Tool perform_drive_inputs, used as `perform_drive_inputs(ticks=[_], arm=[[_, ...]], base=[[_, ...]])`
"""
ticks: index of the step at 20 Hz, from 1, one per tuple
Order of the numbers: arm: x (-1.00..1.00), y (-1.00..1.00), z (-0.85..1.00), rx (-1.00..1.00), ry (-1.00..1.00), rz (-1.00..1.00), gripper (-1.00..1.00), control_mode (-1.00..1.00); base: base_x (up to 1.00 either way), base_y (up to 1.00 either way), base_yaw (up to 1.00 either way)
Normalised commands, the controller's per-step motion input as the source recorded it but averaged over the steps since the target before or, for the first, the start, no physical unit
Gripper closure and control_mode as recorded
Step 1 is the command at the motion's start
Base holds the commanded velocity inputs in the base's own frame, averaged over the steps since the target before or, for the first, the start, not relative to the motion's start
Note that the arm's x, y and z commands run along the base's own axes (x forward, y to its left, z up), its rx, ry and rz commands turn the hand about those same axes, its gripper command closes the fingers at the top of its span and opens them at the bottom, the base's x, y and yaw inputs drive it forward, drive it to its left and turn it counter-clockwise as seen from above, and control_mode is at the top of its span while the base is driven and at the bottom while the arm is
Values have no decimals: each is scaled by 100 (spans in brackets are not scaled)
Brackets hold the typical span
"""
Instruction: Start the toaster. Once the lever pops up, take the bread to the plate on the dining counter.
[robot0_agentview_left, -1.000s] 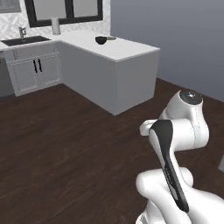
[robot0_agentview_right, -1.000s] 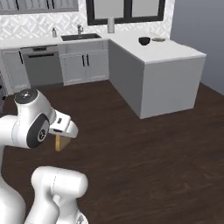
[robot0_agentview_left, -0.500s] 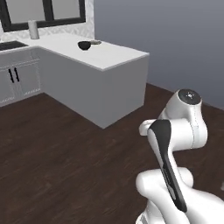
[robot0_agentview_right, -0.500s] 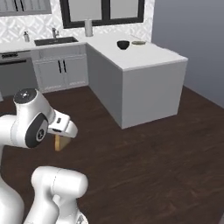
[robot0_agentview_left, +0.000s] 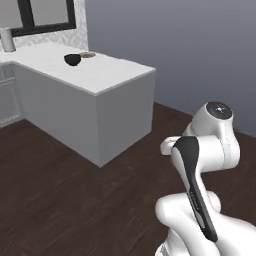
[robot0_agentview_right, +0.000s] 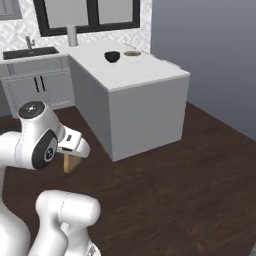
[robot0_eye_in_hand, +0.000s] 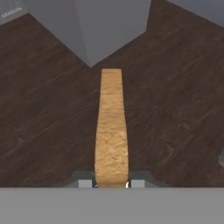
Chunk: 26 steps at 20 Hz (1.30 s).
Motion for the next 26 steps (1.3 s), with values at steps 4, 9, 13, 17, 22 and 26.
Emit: perform_drive_inputs(ticks=[4,9,13,17,22,26], arm=[[0,0,0,0,0,0,100,100],[0,0,0,0,0,0,100,100],[0,0,0,0,0,0,100,100],[0,0,0,0,0,0,100,100],[0,0,0,0,0,0,100,100],[0,0,0,0,0,0,100,100]], base=[[100,34,-39],[100,74,-55],[100,83,-58],[100,67,-48],[100,28,-35],[100,0,-17]])
